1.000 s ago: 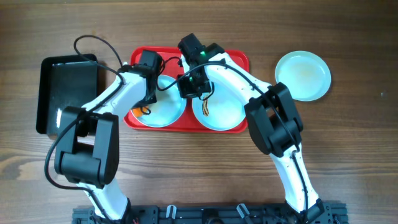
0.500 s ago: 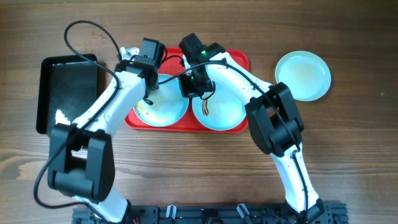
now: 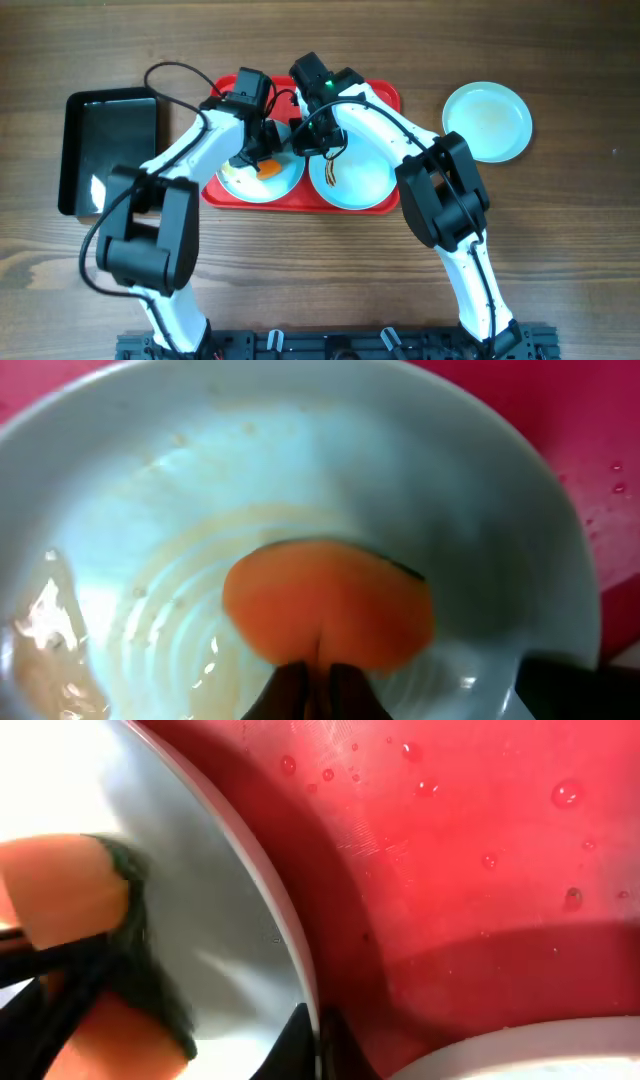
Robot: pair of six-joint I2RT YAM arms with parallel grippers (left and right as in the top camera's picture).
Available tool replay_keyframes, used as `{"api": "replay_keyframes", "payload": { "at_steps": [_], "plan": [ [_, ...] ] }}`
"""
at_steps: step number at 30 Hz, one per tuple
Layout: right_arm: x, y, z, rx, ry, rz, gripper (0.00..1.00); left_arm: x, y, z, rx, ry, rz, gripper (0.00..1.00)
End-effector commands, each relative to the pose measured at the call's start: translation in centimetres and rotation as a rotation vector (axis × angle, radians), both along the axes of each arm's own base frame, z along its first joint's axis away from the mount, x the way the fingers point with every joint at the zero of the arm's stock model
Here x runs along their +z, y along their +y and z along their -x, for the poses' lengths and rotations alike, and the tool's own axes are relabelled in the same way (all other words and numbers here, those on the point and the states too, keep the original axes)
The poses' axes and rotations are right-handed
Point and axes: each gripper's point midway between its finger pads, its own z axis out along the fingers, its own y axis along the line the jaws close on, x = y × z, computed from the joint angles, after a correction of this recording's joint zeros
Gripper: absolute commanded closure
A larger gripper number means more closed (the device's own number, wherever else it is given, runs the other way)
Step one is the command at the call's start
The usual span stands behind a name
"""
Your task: Clean dirty plates on tray and stack at the side
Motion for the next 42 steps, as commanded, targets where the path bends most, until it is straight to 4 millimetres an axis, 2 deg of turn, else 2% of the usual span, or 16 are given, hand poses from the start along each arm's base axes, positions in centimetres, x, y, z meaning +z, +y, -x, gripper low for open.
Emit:
{"api": "replay_keyframes", "payload": {
  "at_steps": [1,4,8,11,16,20,24,25,27,31,33,34,38,41,42],
  "plan": [
    [-0.7,-0.8,-0.2,-0.005,-0.009,0.049,0.96,-2.4,0.7,0.8,-0.014,0.065,-0.055,0.96],
    [-0.7,-0.8,-0.2,-0.004,-0.009,0.05,0.96,-3.0,4.3,1.3,0.012,0.079,-0.262,0.96],
    [-0.7,-0.8,-0.2,-0.002,-0.009,0.05,0.96,-1.4,9.4,1.7,0.038,0.072,-0.551,0.96],
    [-0.7,-0.8,-0.1,-0.003,-0.007,0.052,0.96,-0.1,12.0,1.8,0.056,0.064,-0.698,0.96],
    [-0.7,-0.8,-0.1,-0.005,-0.006,0.052,0.96,1.7,13.5,0.8,0.087,0.021,-0.777,0.96],
    [-0.8,-1.2,-0.5,-0.011,-0.028,0.079,0.96,6.8,13.8,-1.2,0.203,-0.104,-0.798,0.96],
    [-0.2,-1.1,-1.1,-0.011,-0.052,0.076,0.96,12.6,12.8,-2.3,0.293,-0.221,-0.686,0.96],
    [0.2,-1.0,-1.3,-0.011,-0.06,0.071,0.96,13.6,12.4,-2.3,0.299,-0.239,-0.649,0.96],
    [1.7,-0.6,-2.1,-0.002,-0.099,0.055,0.96,15.7,11.4,-1.9,0.308,-0.282,-0.533,0.96],
    [6.9,-0.9,-4.1,-0.001,-0.244,0.059,0.96,19.1,9.0,0.1,0.287,-0.316,-0.307,0.96],
    [10.0,-1.5,-5.3,0.01,-0.349,0.077,0.96,20.2,8.7,1.0,0.281,-0.325,-0.271,0.96],
    [11.3,-1.9,-5.7,0.004,-0.393,0.092,0.96,20.6,8.8,1.4,0.282,-0.329,-0.27,0.96],
    [18.5,-4.8,-7.8,-0.036,-0.661,0.239,0.96,21.7,9.4,2.7,0.289,-0.332,-0.269,0.96],
    [23.5,-6.2,-7.9,0.022,-0.869,0.429,0.96,21.5,10.0,3.1,0.302,-0.307,-0.268,0.96],
    [24.6,-6.3,-7.7,0.039,-0.92,0.5,0.96,21.4,10.1,3.3,0.306,-0.299,-0.265,0.96]
  ]
}}
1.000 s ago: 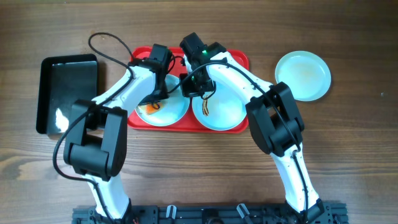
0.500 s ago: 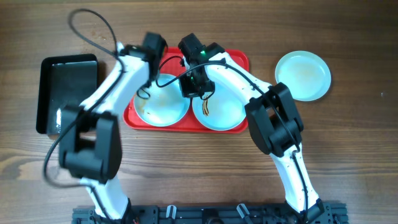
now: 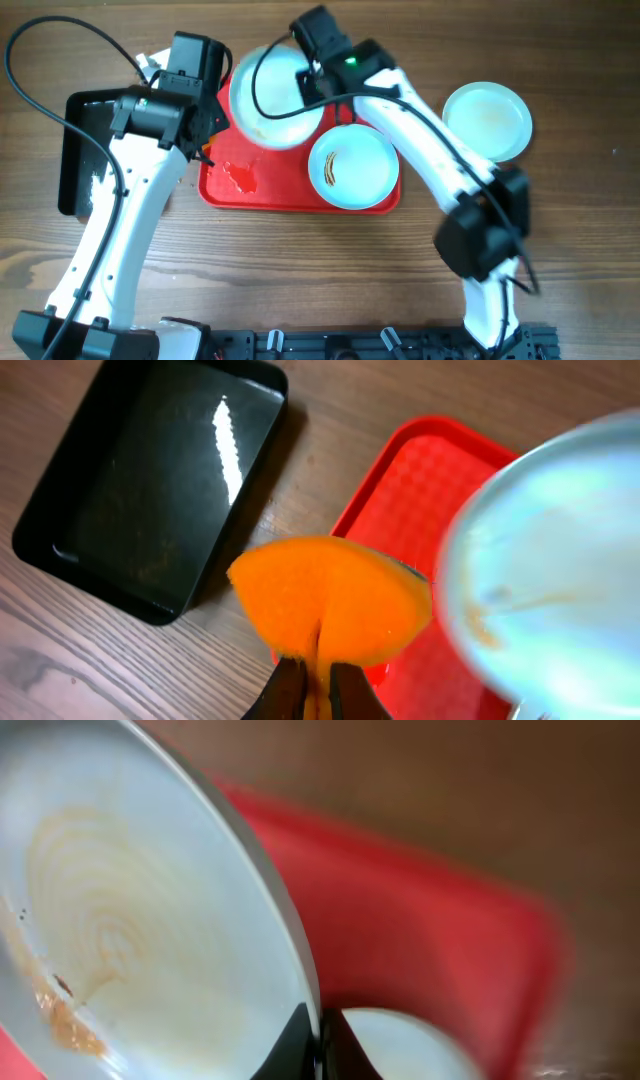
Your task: Clean dirty plates on tray and stack at the side
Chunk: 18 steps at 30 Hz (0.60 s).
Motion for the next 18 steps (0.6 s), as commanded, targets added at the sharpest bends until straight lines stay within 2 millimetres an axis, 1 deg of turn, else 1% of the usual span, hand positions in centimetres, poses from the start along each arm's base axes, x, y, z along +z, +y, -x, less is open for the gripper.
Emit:
{"api": "replay_keyframes", "payload": {
  "at_steps": [1,3,5,9,12,16,17,18],
  "plan": [
    [8.5,-2.1,-0.2,-0.014,-0.338,0.351,0.96,-0.2,0.7,0.5,0.032,0.021,0.049,0.96],
    [10.2,-2.3,0.4,-0.031,-0.416,0.494,0.96,-0.4,1.1,0.8,0.044,0.037,0.061,0.96],
    [11.4,-1.8,1.2,-0.041,-0.477,0.594,0.95,-0.6,1.8,1.3,0.064,0.058,0.064,0.96],
    [12.8,0.6,2.7,0.004,-0.545,0.67,0.96,-0.9,3.3,2.1,0.106,0.093,0.059,0.96],
    [13.9,1.3,3.2,-0.035,-0.603,0.681,0.96,-1.0,4.4,2.5,0.138,0.106,0.058,0.96],
    [13.3,1.8,3.5,-0.052,-0.604,0.636,0.96,-1.1,5.3,2.7,0.166,0.111,0.07,0.96],
    [12.7,1.9,3.5,-0.05,-0.596,0.619,0.96,-1.2,5.3,2.7,0.168,0.114,0.084,0.96],
    [11.7,2.3,3.6,-0.021,-0.571,0.601,0.96,-1.2,5.2,2.7,0.165,0.116,0.096,0.96]
  ]
}}
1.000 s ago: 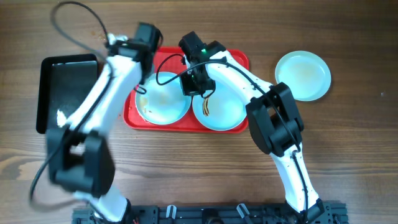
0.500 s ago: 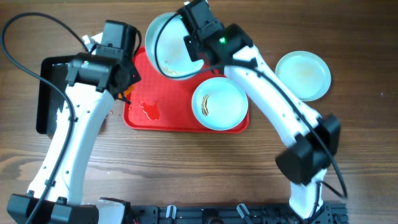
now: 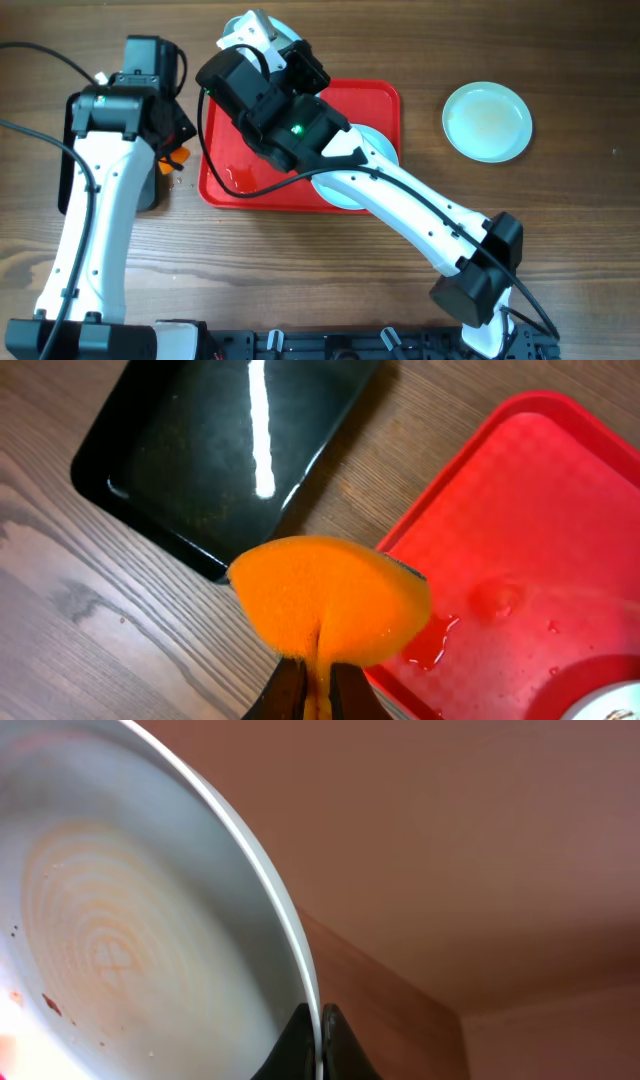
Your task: Clean dirty plates on tray and stack at the side
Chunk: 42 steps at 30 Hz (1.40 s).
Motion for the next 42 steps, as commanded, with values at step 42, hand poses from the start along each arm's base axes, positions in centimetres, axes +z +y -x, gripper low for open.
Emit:
{"api": "replay_keyframes", "payload": {
  "at_steps": [42],
  "plan": [
    [-28.3,0.6,2.9,-0.081,0.902,-0.936,0.96,-13.2,-10.6,-3.2,-0.393,-0.112,0.269,0.96]
  ]
}}
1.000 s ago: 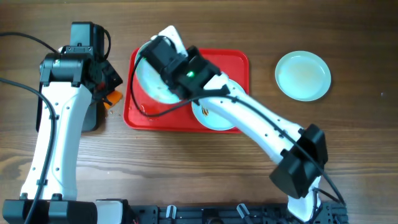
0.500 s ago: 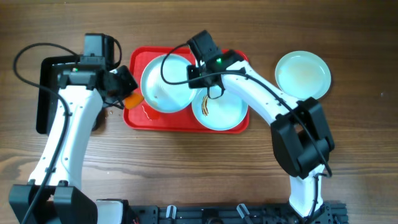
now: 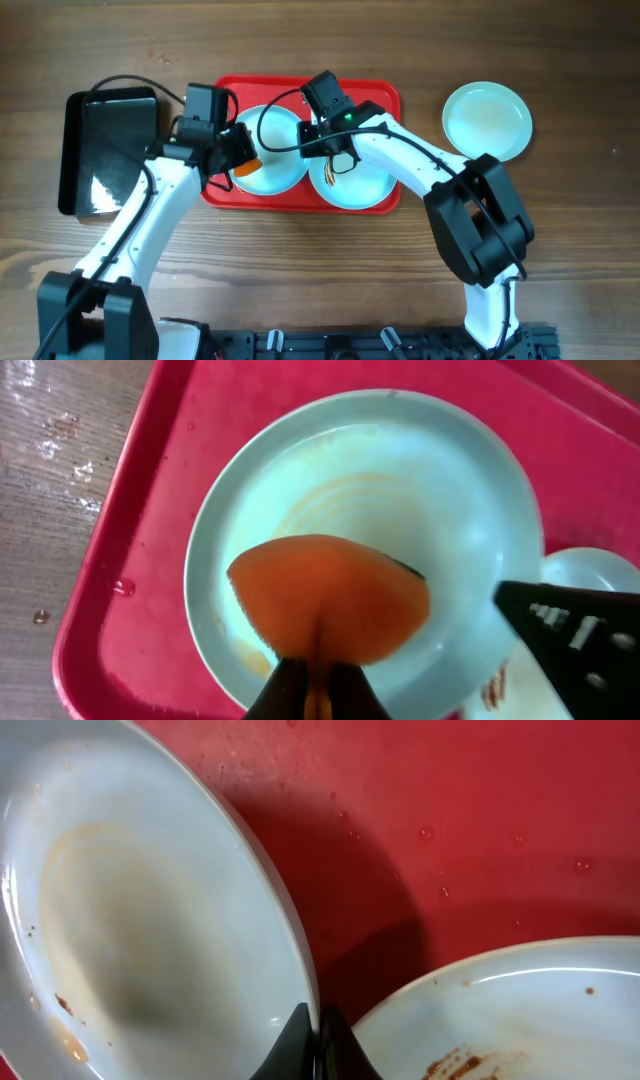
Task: Clean dirty plates on tray and stack at the side
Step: 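Scrub the next plate on the tray with the sponge in the left gripper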
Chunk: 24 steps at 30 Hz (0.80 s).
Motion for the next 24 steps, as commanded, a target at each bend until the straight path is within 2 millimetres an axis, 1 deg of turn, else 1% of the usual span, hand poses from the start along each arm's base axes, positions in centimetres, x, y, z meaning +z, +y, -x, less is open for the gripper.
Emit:
{"api": "replay_keyframes", "payload": {
  "at_steps": [1,4,6,9,12,17,19,21,22,24],
  "plan": [
    [-0.3,0.3,0.2,-0.023,0.025,-0.024,0.96,-2.1,0.3,0.1,-0.001,0.006,-0.028,0.96],
    [-0.4,0.3,0.2,-0.045,0.036,-0.029,0.96,-3.4,0.2,-0.3,0.012,0.013,-0.023,0.96],
    [-0.3,0.6,0.5,-0.034,0.047,-0.044,0.96,-4.2,0.1,-0.9,0.015,0.014,-0.021,0.96],
    [-0.4,0.8,1.0,-0.024,0.072,-0.054,0.96,-5.5,-0.3,-1.2,0.006,0.031,-0.007,0.96],
    [-0.5,0.7,1.1,-0.025,0.077,-0.049,0.96,-6.5,-0.5,-1.2,0.0,0.049,-0.001,0.96],
    [-0.6,0.6,1.3,-0.024,0.083,-0.045,0.96,-8.0,-2.1,-1.3,-0.041,0.075,0.045,0.96],
    [-0.6,0.5,1.4,-0.025,0.089,-0.04,0.96,-8.9,-2.3,-1.0,-0.048,0.095,0.03,0.96],
    [-0.7,0.5,1.5,-0.025,0.092,-0.038,0.96,-9.7,-1.7,-0.7,-0.038,0.115,-0.014,0.96],
    [-0.7,0.4,1.5,-0.024,0.093,-0.037,0.96,-10.2,-1.0,-0.5,-0.023,0.128,-0.053,0.96],
    [-0.7,0.4,1.5,-0.023,0.093,-0.035,0.96,-10.9,1.2,0.1,0.022,0.156,-0.169,0.96]
  ]
}}
